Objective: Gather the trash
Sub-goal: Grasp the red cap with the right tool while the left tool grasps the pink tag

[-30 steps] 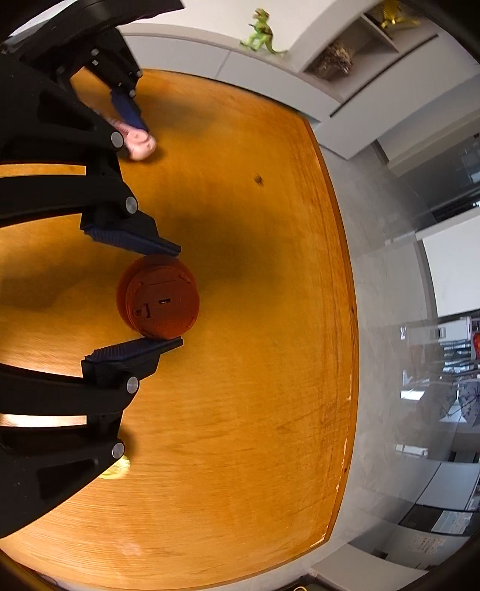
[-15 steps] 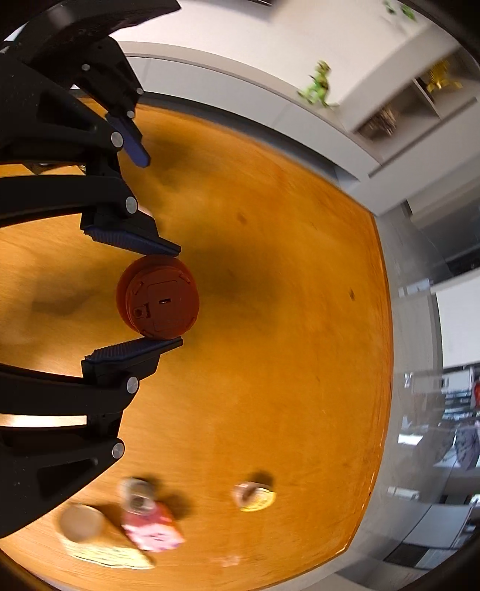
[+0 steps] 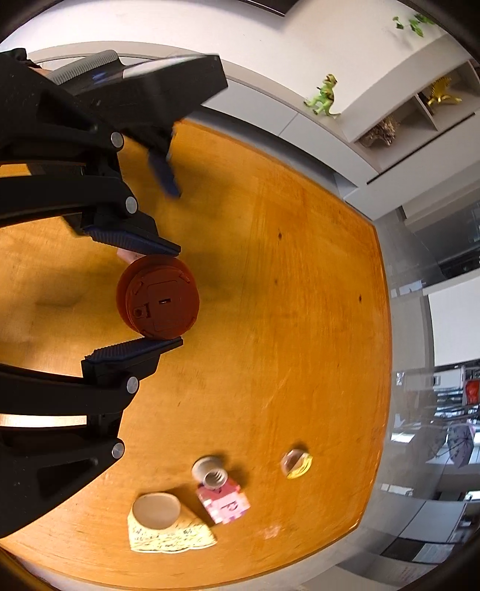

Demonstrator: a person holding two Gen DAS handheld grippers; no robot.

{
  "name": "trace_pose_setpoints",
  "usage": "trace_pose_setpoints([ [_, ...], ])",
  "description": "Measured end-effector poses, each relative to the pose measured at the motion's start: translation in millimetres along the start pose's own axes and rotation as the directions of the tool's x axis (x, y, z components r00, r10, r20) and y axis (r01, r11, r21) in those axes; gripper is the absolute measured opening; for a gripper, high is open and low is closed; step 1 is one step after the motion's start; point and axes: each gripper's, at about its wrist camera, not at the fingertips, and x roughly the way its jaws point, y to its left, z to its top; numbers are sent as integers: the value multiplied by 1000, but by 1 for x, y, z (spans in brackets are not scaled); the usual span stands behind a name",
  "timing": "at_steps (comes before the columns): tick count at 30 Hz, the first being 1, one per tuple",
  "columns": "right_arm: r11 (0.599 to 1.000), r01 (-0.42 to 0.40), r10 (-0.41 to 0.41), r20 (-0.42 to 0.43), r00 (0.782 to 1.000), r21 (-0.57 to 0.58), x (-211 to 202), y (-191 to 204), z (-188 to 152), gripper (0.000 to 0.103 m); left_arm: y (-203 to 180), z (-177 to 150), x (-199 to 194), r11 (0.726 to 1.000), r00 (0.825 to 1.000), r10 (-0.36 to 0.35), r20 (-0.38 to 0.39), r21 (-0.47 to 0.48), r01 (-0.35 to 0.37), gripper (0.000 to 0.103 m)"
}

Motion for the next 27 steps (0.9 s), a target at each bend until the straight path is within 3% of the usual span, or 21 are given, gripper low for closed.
trace_pose_setpoints([
  [4, 1000, -5, 5, -5, 1000, 23, 2, -16, -5, 45, -14, 3, 3, 999, 999, -31, 6, -3, 31, 72],
  [9, 999, -7, 8, -6, 1000, 44, 2, -32, -10, 45, -39, 2, 16, 997, 1000, -4, -22, 71, 5, 72],
  [14, 999, -9, 10, -8, 1000, 50, 0, -40, -16, 45, -52, -6, 23, 995, 999, -7, -50, 101, 12, 26],
  [21, 999, -45, 45, -20, 999, 16, -3, -23, -38, 45, -45, -29, 6, 996, 999, -2, -35, 84, 5, 26],
  [27, 992, -112, 109, -56, 992, -50, 3, 23, -71, 45, -24, -85, -37, 998, 999, 46, 15, 46, -47, 26],
])
